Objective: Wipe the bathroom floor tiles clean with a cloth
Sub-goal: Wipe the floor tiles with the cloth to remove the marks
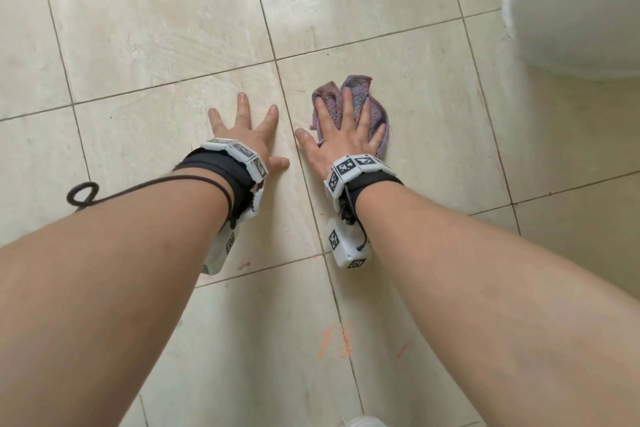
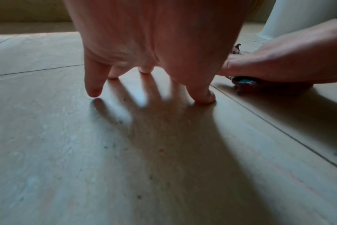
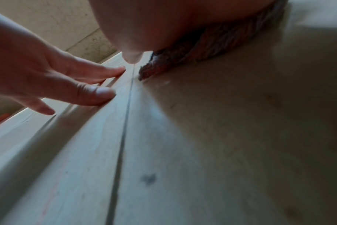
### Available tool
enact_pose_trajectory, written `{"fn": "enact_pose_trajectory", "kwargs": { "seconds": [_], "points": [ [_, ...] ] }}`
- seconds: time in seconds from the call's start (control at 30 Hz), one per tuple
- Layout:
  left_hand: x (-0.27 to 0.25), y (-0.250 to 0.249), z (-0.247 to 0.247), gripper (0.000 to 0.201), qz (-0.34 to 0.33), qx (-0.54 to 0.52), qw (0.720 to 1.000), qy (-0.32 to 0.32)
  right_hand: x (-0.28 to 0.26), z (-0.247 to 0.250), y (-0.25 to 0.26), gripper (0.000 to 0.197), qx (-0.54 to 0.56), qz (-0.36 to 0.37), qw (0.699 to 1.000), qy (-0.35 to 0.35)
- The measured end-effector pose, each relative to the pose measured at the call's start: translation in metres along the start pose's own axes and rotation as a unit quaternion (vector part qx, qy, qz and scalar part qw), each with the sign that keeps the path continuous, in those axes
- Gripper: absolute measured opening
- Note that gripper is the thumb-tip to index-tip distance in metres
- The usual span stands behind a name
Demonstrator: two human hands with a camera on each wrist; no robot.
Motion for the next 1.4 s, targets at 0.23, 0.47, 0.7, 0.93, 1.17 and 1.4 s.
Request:
{"fn": "enact_pose_trajectory", "kwargs": {
  "seconds": [0.23,0.47,0.7,0.93,1.17,1.4],
  "points": [
    [-0.001,0.014,-0.001,0.089,-0.063,-0.009,0.998,-0.024,-0.001,0.002,-0.002,0.068,-0.009,-0.022,1.0,0.005],
    [-0.015,0.068,-0.008,0.086,-0.098,-0.011,0.993,-0.063,-0.007,0.002,0.001,0.072,-0.045,-0.063,0.997,0.007],
    [-0.018,0.09,-0.018,0.081,-0.137,0.006,0.987,-0.079,-0.049,-0.041,0.035,0.078,-0.033,-0.097,0.995,-0.002],
    [-0.034,0.119,-0.039,0.078,-0.174,0.044,0.981,-0.072,-0.113,-0.094,0.074,0.077,-0.008,-0.11,0.994,0.016],
    [-0.045,0.137,-0.057,0.077,-0.198,0.067,0.975,-0.078,-0.226,-0.177,0.104,0.071,-0.059,-0.068,0.993,0.08],
    [-0.052,0.144,-0.072,0.073,-0.218,0.087,0.968,-0.088,-0.206,-0.156,0.063,0.073,0.039,-0.205,0.978,0.025]
  ]
}}
Point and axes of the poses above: each hand's wrist, its own x-axis towards the middle knuckle, its own z-axis out of the back of the hand, y = z × x, the point moved 9 cm from there along x, towards the middle knuckle, and after that the axes turned 7 degrees about -z, right-handed, at the moved point
